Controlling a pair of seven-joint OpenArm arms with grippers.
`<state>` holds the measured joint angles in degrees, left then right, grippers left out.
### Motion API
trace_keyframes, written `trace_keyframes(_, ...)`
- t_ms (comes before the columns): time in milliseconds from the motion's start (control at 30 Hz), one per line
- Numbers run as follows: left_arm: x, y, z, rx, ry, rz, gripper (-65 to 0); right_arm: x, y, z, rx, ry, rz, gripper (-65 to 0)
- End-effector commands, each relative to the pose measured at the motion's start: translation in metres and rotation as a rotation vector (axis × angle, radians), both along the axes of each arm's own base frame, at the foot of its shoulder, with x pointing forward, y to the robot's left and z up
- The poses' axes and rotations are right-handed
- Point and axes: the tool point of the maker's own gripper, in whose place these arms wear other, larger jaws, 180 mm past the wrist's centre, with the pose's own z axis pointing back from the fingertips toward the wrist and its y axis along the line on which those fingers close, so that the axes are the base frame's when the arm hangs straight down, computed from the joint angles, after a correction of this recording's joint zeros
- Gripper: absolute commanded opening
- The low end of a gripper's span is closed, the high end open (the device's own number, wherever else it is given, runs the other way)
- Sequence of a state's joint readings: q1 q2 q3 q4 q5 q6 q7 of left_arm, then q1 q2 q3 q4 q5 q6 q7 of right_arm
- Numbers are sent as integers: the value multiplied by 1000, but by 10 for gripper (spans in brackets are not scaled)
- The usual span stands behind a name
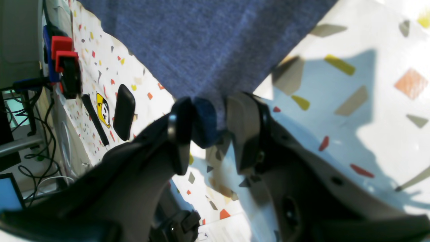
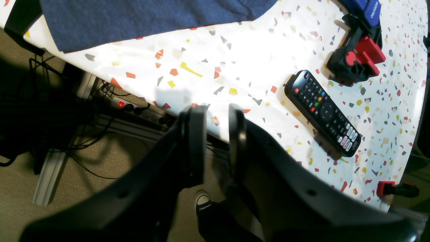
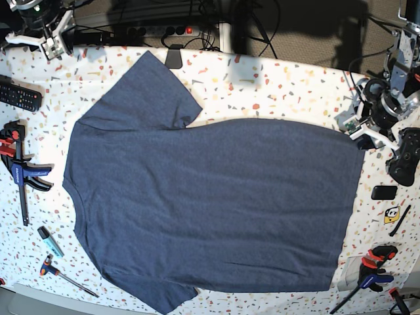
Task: Fold the T-shirt properly
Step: 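Move the left gripper to the blue T-shirt's hem corner and grasp it, then move the right gripper to the shirt shoulder by the collar and grasp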
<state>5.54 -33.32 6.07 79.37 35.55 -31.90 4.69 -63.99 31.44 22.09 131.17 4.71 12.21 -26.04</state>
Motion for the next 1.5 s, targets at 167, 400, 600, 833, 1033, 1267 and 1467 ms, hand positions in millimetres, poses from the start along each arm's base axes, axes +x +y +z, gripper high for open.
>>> trace_keyframes(167, -3, 7, 17, 68, 25, -61, -439, 4, 1, 8, -2, -31, 5, -530)
trace_keyframes(400, -3, -16, 56, 62, -33, -222, -439, 4, 1, 8, -1, -32, 6, -530)
trace_keyframes(600, -24, -25, 24, 118, 62, -295, -439, 2, -1, 6, -8, -15, -3, -530)
trace_keyframes(833, -21, -22, 12, 206, 33, -325, -439, 0, -2, 4, -14, -1, -10, -530)
trace_keyframes(1033, 0, -8, 20, 242, 7, -288, -439, 0, -2, 4, -14, -1, -10, -530)
trace_keyframes(1267, 5, 16, 8, 261, 50, -236, -439, 0, -3, 4, -16, 2, -11, -530)
trace_keyframes(1467, -11, 20, -8, 238, 139, -242, -439, 0, -3, 4, -15, 2, -11, -530)
